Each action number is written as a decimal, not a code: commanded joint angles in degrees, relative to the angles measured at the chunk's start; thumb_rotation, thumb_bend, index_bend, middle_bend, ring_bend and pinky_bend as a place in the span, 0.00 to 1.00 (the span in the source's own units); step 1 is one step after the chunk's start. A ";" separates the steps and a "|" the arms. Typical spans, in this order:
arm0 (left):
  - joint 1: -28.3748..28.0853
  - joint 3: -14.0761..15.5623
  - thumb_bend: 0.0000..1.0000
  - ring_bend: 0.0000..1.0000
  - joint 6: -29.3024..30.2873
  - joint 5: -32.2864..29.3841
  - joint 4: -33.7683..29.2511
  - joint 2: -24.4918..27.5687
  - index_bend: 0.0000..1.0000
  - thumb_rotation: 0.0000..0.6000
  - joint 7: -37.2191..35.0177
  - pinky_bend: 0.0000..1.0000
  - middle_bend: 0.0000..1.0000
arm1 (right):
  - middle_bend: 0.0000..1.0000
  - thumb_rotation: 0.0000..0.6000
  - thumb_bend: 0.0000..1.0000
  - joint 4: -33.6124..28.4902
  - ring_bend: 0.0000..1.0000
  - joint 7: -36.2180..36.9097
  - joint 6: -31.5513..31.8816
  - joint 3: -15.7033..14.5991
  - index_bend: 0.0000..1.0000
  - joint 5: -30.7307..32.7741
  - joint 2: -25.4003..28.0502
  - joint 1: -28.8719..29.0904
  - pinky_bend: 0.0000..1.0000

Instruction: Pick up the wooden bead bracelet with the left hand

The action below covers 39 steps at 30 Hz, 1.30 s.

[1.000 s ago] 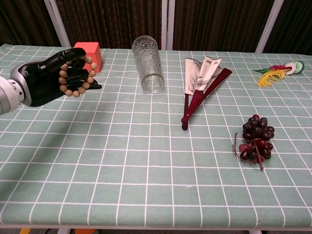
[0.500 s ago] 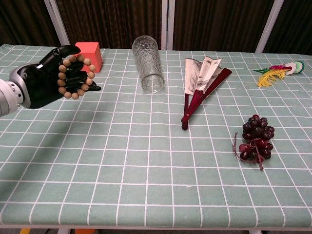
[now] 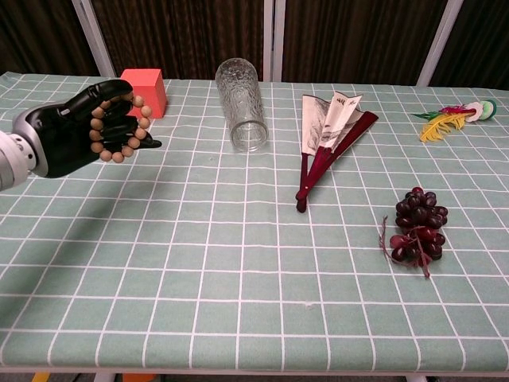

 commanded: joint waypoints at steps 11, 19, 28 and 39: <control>1.41 -0.14 0.57 0.51 4.29 1.06 0.23 -1.78 0.80 0.43 4.93 0.21 0.83 | 0.08 1.00 0.10 0.07 0.00 0.27 0.65 -0.13 0.00 -0.42 0.05 -0.32 0.00; 1.71 -0.12 0.67 0.51 4.79 1.75 -0.44 -1.75 0.76 0.42 5.97 0.21 0.81 | 0.08 1.00 0.10 0.24 0.00 0.56 0.62 -0.17 0.00 -0.55 0.05 -0.31 0.00; 1.83 -0.27 0.74 0.48 4.78 1.59 -0.77 -1.89 0.68 0.45 6.69 0.21 0.76 | 0.08 1.00 0.10 0.39 0.00 0.77 0.73 -0.13 0.00 -0.62 0.06 -0.31 0.00; 1.60 -0.47 0.83 0.40 3.76 1.61 -1.10 -1.71 0.59 0.62 6.28 0.21 0.67 | 0.08 1.00 0.10 0.60 0.00 1.00 0.54 -0.04 0.00 -0.54 -0.02 -0.16 0.00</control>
